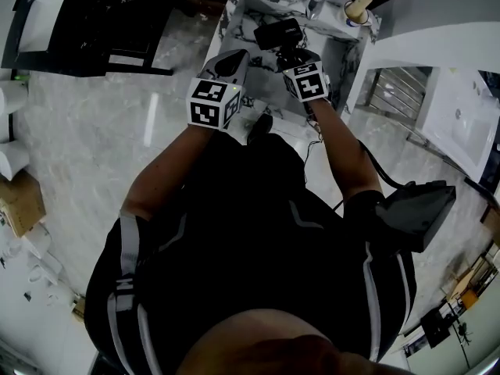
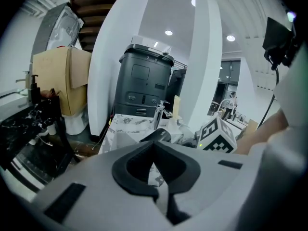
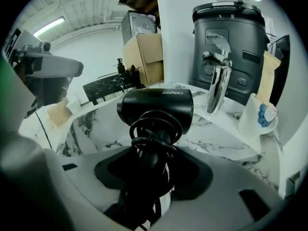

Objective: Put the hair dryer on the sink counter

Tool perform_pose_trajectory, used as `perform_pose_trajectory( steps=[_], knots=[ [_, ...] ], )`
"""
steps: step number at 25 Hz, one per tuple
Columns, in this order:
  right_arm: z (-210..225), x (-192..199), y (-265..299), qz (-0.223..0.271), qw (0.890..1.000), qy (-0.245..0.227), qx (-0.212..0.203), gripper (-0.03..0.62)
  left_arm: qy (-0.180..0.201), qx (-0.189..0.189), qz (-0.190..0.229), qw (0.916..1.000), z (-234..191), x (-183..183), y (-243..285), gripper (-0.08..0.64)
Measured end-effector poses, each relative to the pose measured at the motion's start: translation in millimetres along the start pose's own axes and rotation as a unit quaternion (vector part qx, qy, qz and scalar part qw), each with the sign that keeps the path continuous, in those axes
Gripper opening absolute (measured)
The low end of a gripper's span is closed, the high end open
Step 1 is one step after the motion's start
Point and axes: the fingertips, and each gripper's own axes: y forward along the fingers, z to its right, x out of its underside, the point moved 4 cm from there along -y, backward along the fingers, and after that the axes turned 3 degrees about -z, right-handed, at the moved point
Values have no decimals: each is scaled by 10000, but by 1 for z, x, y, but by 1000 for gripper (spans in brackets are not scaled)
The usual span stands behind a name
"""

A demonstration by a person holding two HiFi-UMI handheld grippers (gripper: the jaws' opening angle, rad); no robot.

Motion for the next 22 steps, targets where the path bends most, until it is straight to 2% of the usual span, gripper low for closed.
perform_pose_trajectory(
  steps=[5,10,15,22],
  knots=[
    [8,18,32,-410,9991,37,-80,230,46,-312,96,9995,-3,5,7,2],
    [9,37,62,-665,9971,271,-259,230,-135,-188,-127,9997,2,21,19,2],
    [11,41,74,-900,9947,457,-207,230,-124,-77,-64,9999,6,26,23,2],
    [19,51,92,-1070,9915,726,-160,230,-284,-207,-243,9991,-1,32,31,2]
  ],
)
